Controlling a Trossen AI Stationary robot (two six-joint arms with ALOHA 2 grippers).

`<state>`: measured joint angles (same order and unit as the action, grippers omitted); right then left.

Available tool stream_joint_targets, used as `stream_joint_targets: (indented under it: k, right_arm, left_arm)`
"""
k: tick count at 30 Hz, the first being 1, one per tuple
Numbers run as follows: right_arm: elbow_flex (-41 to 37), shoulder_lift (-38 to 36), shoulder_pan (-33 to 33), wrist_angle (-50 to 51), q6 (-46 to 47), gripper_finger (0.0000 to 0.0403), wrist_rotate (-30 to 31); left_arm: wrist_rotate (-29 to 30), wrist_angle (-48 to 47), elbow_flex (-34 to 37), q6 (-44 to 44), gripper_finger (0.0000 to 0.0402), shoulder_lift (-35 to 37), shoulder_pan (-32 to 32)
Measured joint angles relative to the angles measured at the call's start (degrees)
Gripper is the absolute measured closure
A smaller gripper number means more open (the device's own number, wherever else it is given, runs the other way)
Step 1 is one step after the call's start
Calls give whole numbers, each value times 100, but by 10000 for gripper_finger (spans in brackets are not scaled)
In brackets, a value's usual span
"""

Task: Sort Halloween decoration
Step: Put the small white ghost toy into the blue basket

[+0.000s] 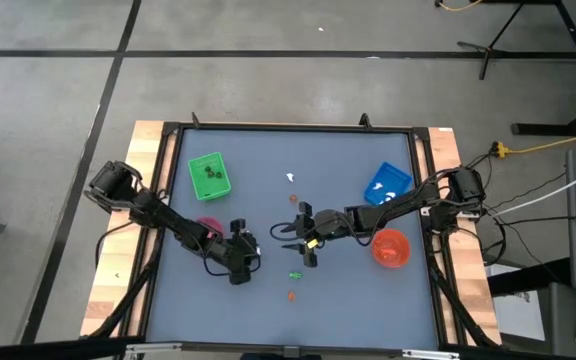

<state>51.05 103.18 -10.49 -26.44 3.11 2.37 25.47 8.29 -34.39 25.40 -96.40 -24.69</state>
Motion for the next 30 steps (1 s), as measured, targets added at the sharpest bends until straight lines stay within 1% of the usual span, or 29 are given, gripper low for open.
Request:
stream_joint_targets:
  k: [8, 16, 30]
  right_arm:
    - [0, 0, -2, 0, 1, 189, 0]
    - [1, 0, -1, -1, 1, 189, 0]
    - [2, 0, 1, 0, 2, 189, 0]
  left_arm:
    - [9, 126, 7, -3, 265, -9, 2]
    - [26, 165, 4, -5, 285, -9, 7]
    - [56, 170, 4, -16, 286, -8, 24]
